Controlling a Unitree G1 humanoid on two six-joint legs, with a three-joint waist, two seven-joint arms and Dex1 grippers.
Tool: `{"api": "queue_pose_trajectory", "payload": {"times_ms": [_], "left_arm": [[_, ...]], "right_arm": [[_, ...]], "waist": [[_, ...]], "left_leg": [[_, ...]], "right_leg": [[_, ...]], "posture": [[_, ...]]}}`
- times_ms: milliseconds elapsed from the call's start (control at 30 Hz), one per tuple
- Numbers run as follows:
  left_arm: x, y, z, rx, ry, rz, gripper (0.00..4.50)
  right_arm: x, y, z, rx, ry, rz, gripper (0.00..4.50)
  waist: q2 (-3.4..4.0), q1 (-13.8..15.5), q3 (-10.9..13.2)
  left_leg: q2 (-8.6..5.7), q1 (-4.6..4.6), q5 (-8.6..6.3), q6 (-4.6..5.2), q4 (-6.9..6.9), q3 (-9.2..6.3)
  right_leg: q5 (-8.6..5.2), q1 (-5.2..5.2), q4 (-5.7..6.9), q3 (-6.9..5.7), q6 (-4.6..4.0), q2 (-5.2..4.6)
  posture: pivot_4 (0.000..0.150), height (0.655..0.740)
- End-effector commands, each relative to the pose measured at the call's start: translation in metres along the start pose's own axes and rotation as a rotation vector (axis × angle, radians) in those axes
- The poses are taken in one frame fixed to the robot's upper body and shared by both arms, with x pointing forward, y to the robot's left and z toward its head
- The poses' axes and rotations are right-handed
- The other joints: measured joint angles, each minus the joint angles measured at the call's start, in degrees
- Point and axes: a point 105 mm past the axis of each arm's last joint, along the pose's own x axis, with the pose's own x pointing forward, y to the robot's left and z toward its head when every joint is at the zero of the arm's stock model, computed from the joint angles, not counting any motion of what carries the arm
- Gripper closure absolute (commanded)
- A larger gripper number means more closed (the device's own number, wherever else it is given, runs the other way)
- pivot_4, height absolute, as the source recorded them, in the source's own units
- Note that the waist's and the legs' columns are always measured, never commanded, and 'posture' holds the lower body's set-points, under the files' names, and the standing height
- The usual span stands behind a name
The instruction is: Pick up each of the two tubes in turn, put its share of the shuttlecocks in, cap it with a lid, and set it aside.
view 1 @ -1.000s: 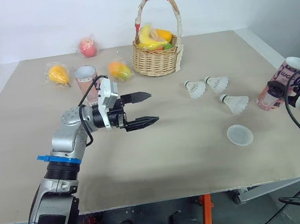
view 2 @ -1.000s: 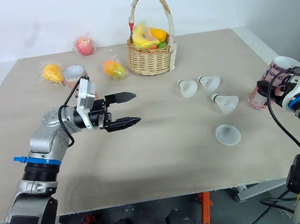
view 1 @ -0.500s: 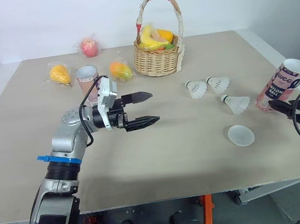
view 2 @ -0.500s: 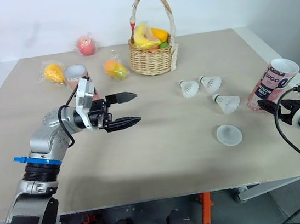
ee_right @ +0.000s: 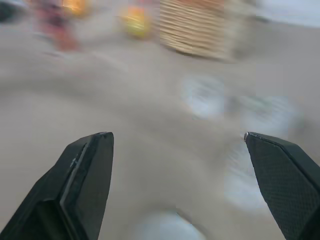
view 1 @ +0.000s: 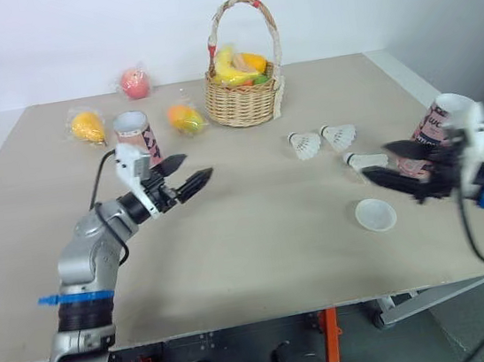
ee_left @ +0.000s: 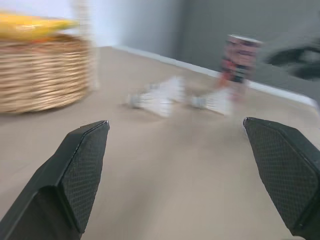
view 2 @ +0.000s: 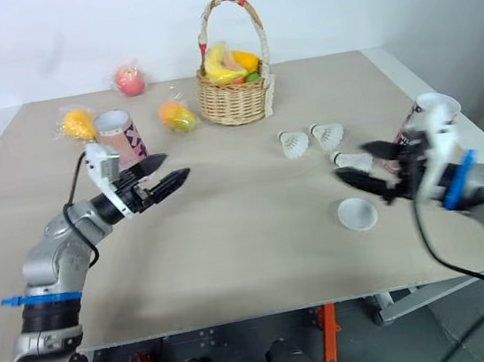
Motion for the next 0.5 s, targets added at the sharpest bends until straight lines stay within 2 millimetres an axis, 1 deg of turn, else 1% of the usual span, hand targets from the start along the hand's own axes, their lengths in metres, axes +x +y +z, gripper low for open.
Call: {"api": "queue_pose_trajectory", "payload": {"times_ms": [33, 100, 167, 233, 300, 367, 400, 433, 500], "left_arm": [[-0.019, 0.015, 0.012, 0.023, -0.076, 0.195, 0.00], [-0.028, 0.016, 0.004, 0.046, -0.066, 0.237, 0.00], [-0.033, 0.015, -0.003, 0.044, -0.065, 0.244, 0.00], [-0.038, 0.021, -0.011, 0.068, -0.048, 0.280, 0.00], [-0.043, 0.033, -0.014, 0.084, -0.046, 0.343, 0.00], [-0.048, 0.055, -0.011, 0.125, -0.047, 0.446, 0.00], [-0.049, 0.062, -0.010, 0.143, -0.047, 0.477, 0.00], [-0.048, 0.069, -0.009, 0.163, -0.041, 0.495, 0.00], [-0.044, 0.076, -0.007, 0.187, -0.035, 0.496, 0.00]], "right_arm": [[0.033, 0.028, 0.026, -0.088, -0.089, 0.116, 0.03], [0.045, 0.036, 0.026, -0.104, -0.097, 0.157, 0.03], [0.052, 0.044, 0.025, -0.106, -0.099, 0.199, 0.03], [0.058, 0.054, 0.026, -0.106, -0.114, 0.246, 0.03], [0.064, 0.060, 0.025, -0.113, -0.120, 0.265, 0.03], [0.067, 0.064, 0.025, -0.116, -0.124, 0.272, 0.03], [0.068, 0.066, 0.024, -0.117, -0.125, 0.273, 0.03], [0.069, 0.067, 0.024, -0.116, -0.128, 0.268, 0.03], [0.070, 0.066, 0.023, -0.111, -0.124, 0.250, 0.03]], "waist": [[-0.03, 0.07, 0.01], [-0.05, 0.28, 0.02], [-0.07, 1.27, 0.03], [-0.09, 1.73, 0.03], [-0.10, 1.92, 0.03], [-0.10, 1.92, 0.03], [-0.10, 1.94, 0.03], [-0.17, 1.89, 0.06], [-0.18, 1.86, 0.06]], "left_leg": [[0.00, 0.00, 0.00, 0.00, 0.01, 0.00], [-0.01, -0.05, 0.00, 0.00, 0.00, 0.00], [-0.06, -0.15, -0.01, -0.02, -0.01, -0.05], [-0.11, -0.18, -0.09, -0.14, -0.02, -0.04], [-0.12, -0.24, -0.16, -0.23, -0.02, -0.05], [-0.12, -0.26, -0.17, -0.23, -0.02, -0.06], [-0.12, -0.26, -0.19, -0.24, -0.02, -0.05], [-0.12, -0.25, -0.19, -0.24, -0.02, -0.07], [-0.08, -0.25, -0.19, -0.23, -0.02, -0.11]], "right_leg": [[0.00, 0.01, -0.02, 0.00, 0.01, -0.01], [-0.01, 0.00, -0.05, 0.00, 0.02, -0.03], [-0.11, -0.01, -0.09, -0.07, 0.03, -0.09], [-0.22, -0.03, -0.10, -0.06, 0.05, -0.14], [-0.29, -0.05, -0.14, -0.08, 0.02, -0.16], [-0.30, -0.05, -0.15, -0.08, 0.02, -0.16], [-0.30, -0.06, -0.15, -0.07, 0.02, -0.16], [-0.31, -0.05, -0.15, -0.10, 0.03, -0.15], [-0.28, -0.08, -0.13, -0.13, -0.01, -0.08]], "posture": [[0.150, 0.7371], [0.150, 0.7371], [0.150, 0.7371], [0.150, 0.7371], [0.150, 0.7371], [0.150, 0.7371], [0.150, 0.7371], [0.150, 0.7371], [0.150, 0.7371]]}}
